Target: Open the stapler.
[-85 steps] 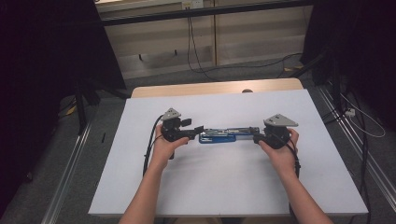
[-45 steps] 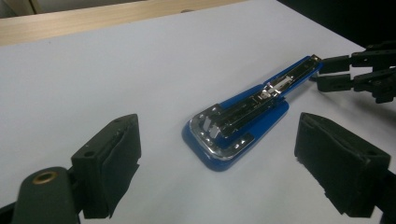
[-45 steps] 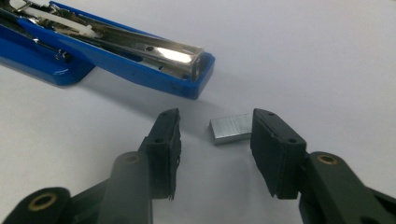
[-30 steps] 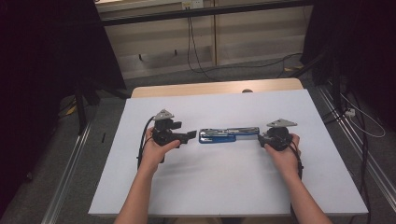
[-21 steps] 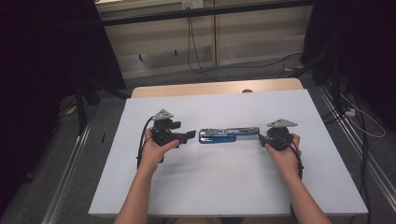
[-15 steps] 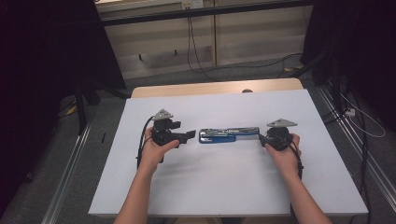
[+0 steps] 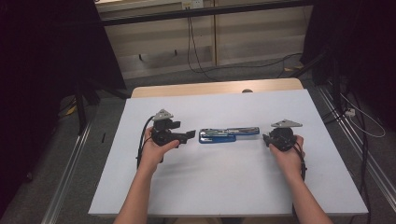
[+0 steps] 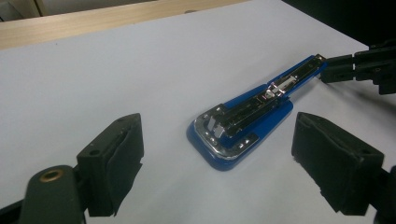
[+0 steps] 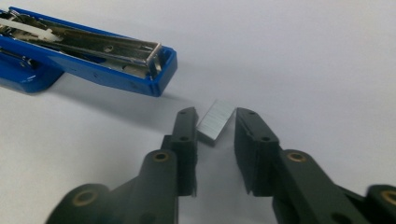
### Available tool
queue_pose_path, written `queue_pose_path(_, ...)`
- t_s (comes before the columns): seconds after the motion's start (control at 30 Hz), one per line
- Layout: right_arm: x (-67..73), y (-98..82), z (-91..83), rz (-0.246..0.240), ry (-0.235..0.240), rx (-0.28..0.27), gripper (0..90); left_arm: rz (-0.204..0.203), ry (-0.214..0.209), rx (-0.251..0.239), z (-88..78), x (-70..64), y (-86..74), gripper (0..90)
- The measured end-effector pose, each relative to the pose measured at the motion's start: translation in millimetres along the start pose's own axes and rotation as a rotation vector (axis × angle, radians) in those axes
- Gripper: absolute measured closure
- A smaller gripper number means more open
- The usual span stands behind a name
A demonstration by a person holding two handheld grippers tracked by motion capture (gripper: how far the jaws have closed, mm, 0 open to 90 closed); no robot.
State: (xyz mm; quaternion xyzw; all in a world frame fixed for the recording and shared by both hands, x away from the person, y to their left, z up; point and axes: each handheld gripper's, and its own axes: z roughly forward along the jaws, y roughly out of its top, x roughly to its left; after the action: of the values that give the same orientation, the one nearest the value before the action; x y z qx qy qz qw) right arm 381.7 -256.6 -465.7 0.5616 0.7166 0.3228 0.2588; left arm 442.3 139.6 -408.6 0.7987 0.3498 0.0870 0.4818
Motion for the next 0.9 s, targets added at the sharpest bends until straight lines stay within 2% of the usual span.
queue_pose_path(0.13,-4.3,-2.0,-2.5,0.019,-0.005,0.0,74.8,0.004,0.002,-0.009,-1.2,-0.3,0.7,16.9)
queue_pose_path(0.2,-4.7,-1.8,-2.0,0.019,-0.001,-0.005,70.3,0.002,0.001,-0.011,-1.1,-0.5,0.8,16.9)
queue_pose_path(0.33,-1.6,1.6,2.3,0.001,0.006,-0.004,67.8,0.004,-0.001,-0.012,-0.7,-0.6,0.9,16.9)
queue_pose_path(0.4,-1.1,3.7,5.1,-0.006,0.012,-0.003,70.2,0.004,0.0,-0.01,-0.7,0.1,0.7,16.9)
queue_pose_path(0.53,-2.9,4.8,6.7,0.016,0.034,0.0,79.1,0.001,0.007,-0.013,-2.7,1.2,0.6,15.8)
queue_pose_path(0.63,-7.2,4.8,6.8,0.033,0.062,-0.002,79.5,0.005,0.014,-0.011,-4.9,1.0,0.5,15.1)
queue_pose_path(0.8,-9.3,5.0,5.5,0.017,0.077,0.001,79.6,0.017,0.026,-0.005,-8.6,1.7,0.2,12.3)
queue_pose_path(0.9,-9.7,5.7,3.2,0.005,0.086,0.007,79.6,0.01,0.035,0.002,-9.6,3.0,0.0,11.9)
